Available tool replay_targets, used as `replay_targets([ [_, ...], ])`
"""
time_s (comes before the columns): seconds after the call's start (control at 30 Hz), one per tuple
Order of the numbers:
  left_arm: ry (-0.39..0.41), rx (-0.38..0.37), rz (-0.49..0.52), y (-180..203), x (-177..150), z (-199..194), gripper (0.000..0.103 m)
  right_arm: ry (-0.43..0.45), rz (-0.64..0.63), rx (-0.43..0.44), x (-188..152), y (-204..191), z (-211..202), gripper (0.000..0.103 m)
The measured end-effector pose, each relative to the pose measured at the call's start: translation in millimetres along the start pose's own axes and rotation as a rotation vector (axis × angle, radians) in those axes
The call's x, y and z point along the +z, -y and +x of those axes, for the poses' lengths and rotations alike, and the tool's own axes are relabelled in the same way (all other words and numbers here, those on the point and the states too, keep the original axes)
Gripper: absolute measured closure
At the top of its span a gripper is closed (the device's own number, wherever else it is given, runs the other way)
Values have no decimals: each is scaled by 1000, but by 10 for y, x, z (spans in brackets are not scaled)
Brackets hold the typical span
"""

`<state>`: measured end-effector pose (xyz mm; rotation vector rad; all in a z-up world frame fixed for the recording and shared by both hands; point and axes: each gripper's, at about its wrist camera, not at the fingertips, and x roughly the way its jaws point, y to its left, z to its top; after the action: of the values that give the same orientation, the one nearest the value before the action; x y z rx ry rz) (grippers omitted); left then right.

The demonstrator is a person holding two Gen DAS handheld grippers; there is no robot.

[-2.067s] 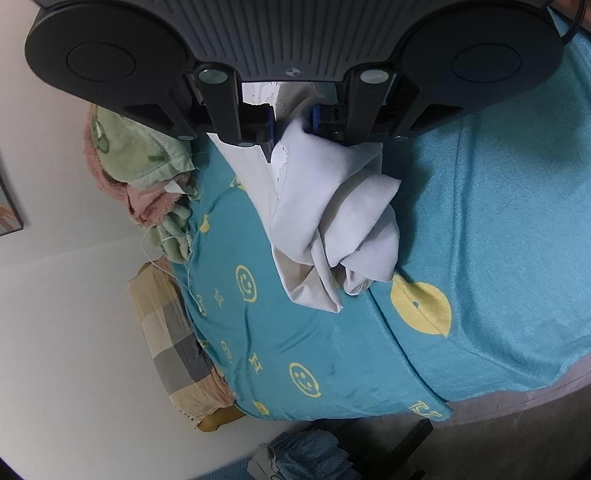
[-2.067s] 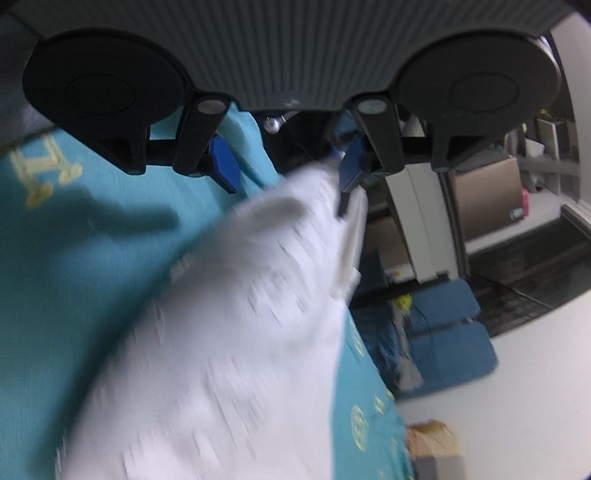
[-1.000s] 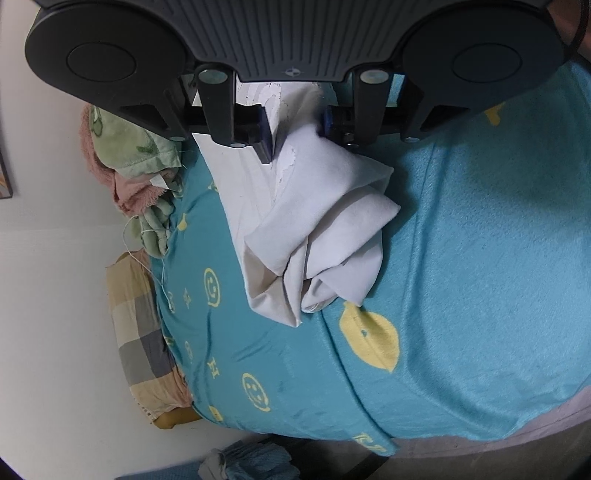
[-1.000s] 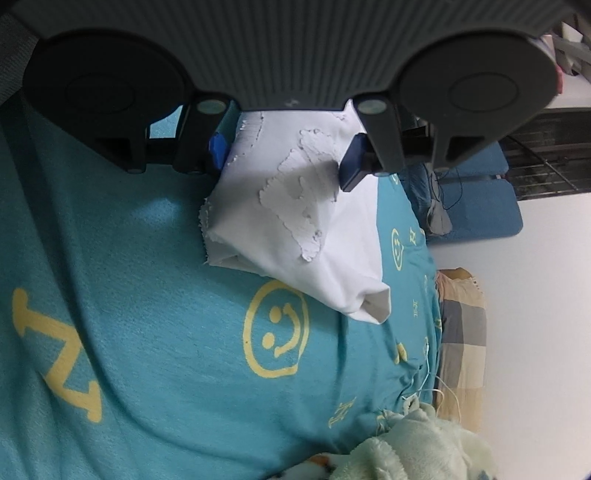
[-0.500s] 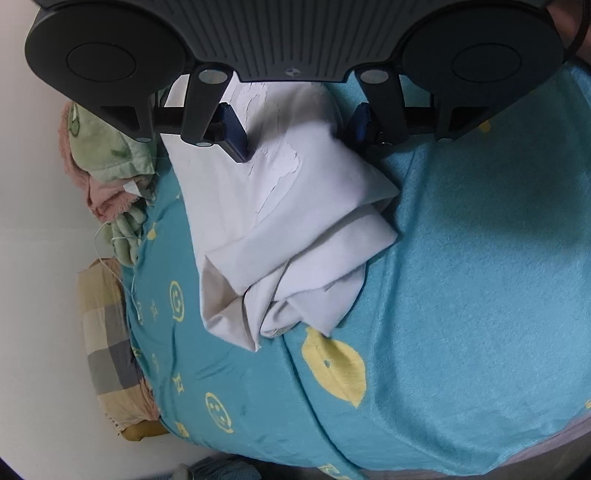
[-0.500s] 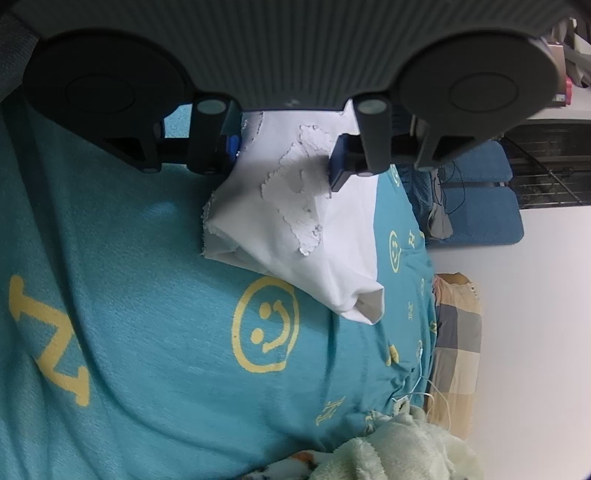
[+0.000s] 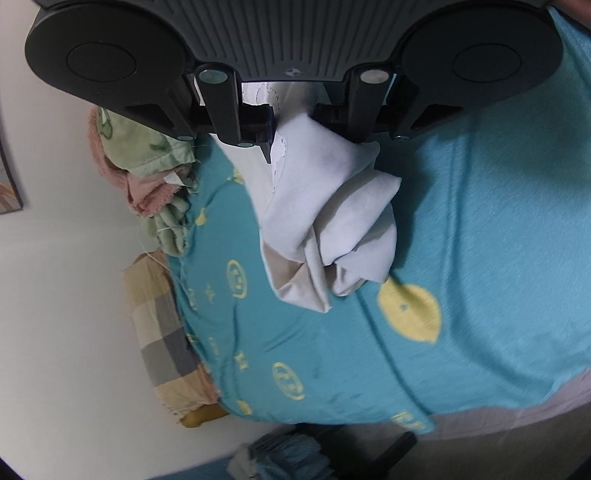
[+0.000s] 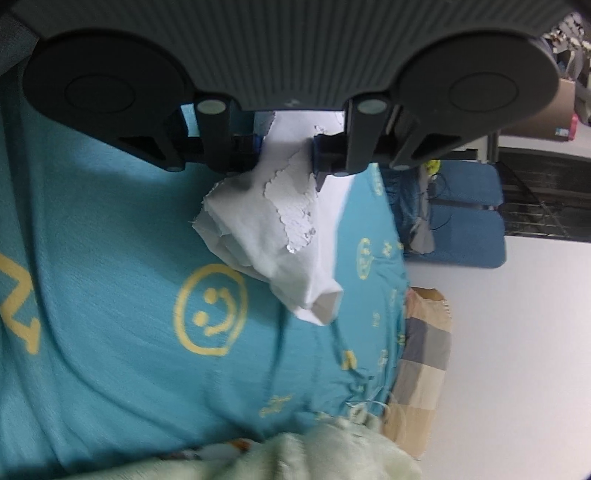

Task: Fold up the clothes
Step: 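Carry the folded shirt with both grippers onto the green blanket pile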

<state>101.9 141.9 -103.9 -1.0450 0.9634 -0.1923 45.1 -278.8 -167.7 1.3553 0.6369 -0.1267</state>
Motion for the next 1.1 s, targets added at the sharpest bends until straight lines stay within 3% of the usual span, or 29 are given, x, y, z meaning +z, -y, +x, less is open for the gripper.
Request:
replay_targets([
  [0.13,26,-49,38,441,21,-160,86,24,-21,66,55,-212,-158,79],
  [0.3,13,-174,108,1645,-99,207,87,78,-27,163,443,-636,-440,80],
  [0.6,-28,-419,241,3940,-367,1005,87,321,-183,259,2172,-1742,-1342,80],
  [0.77,-74,-605,312,4870,-833,1641,87,496,-323,285,3056,-2118,-1895,80],
  [0.83,-88,-613,363,4966,-1058,1882,86,555,-380,243,3254,-2112,-2037,80],
  [0.93,-143,-566,408,4822,-1376,2223,86,587,-406,133,3383,-1867,-2099,80],
  [1.1,-241,-419,519,4160,-1736,2517,86,488,-401,-92,3260,-1270,-1962,80],
])
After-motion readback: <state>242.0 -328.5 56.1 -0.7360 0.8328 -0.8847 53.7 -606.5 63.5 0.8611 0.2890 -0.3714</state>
